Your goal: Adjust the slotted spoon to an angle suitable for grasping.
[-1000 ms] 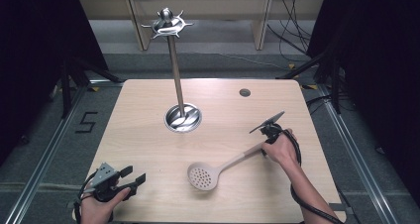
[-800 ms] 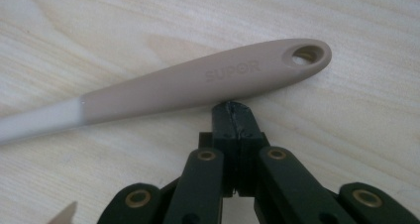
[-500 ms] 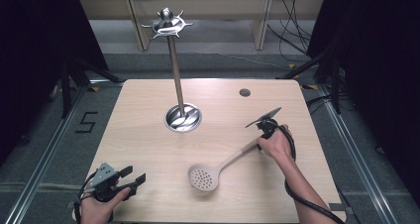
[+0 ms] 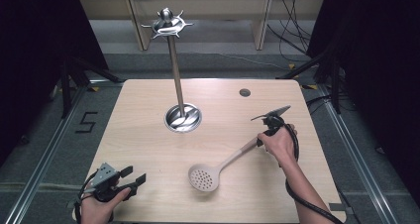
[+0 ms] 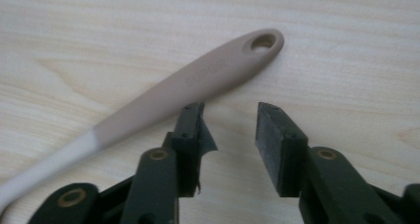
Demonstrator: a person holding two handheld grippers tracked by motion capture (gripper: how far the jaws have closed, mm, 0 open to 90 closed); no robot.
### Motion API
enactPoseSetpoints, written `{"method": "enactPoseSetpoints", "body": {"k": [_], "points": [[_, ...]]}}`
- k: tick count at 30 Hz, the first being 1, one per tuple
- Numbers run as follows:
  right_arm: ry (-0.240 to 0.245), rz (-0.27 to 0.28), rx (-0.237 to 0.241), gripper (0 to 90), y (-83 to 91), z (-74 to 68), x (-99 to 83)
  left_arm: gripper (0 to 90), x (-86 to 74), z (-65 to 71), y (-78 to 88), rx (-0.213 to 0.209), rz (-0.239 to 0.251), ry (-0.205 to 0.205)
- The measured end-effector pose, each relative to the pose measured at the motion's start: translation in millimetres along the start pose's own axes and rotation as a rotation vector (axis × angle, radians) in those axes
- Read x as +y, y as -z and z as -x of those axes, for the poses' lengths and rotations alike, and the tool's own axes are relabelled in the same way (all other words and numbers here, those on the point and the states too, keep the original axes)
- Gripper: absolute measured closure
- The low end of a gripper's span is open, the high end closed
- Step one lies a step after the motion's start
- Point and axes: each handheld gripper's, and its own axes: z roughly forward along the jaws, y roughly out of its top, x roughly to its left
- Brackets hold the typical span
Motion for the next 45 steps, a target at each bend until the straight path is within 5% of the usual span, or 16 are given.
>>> {"method": "enactPoseSetpoints", "body": {"k": [8,9,12,13,14,15,17,20,25,27,28,31,32,33,35,45], "points": [[-0.048,0.03,0.039,47.6,0.3,-5.5,5.7,35.4,-0.2,0.3,0.4,0.012,-0.002,0.004],[-0.124,0.009,0.038,46.2,-0.4,-11.9,6.6,35.4,-0.1,0.0,0.4,0.009,-0.001,0.003],[-0.092,0.044,0.035,39.2,-3.9,-11.3,8.4,35.4,-0.2,-0.2,0.8,0.011,-0.003,0.004],[-0.147,0.032,0.053,35.7,-5.9,-14.9,9.7,35.4,-0.2,-0.3,0.9,0.01,-0.004,0.005],[-0.147,0.032,0.053,35.7,-5.9,-14.9,9.7,35.4,-0.2,-0.3,0.9,0.01,-0.004,0.005],[-0.106,0.035,0.035,35.1,-7.2,-11.9,10.1,35.4,-0.2,-0.3,0.8,0.01,-0.005,0.004],[-0.098,0.054,0.03,35.0,-12.5,-11.5,11.7,35.4,-0.2,-0.3,0.7,0.009,-0.005,0.002],[-0.181,-0.009,0.05,34.7,-14.6,-18.6,13.8,35.4,-0.2,-0.3,0.8,0.009,-0.006,0.003],[-0.166,-0.02,0.035,34.7,-17.9,-19.6,14.0,35.4,-0.3,-0.3,0.6,0.008,-0.006,0.003],[-0.226,-0.04,0.047,34.3,-18.0,-24.9,14.6,35.3,-0.1,-0.5,0.6,0.005,-0.006,-0.004],[-0.17,-0.034,0.032,34.1,-20.0,-21.1,14.2,35.4,-0.2,-0.2,0.6,0.005,-0.005,-0.002],[-0.157,-0.026,0.02,34.1,-21.6,-20.2,14.2,35.3,-0.3,0.1,0.6,0.007,-0.005,0.003],[-0.11,0.001,0.024,34.0,-23.6,-17.0,13.6,35.3,-0.1,-0.4,0.5,0.004,-0.005,-0.004],[-0.155,-0.036,0.001,33.6,-22.8,-19.7,13.9,35.4,-0.1,-0.4,0.5,0.004,-0.005,-0.004],[-0.171,-0.045,0.008,33.5,-22.6,-20.5,13.9,35.3,-0.3,0.2,0.4,0.006,-0.006,0.005],[-0.167,-0.067,0.01,33.0,-27.2,-24.4,15.5,35.4,-0.4,0.5,0.4,0.003,-0.004,0.005]]}}
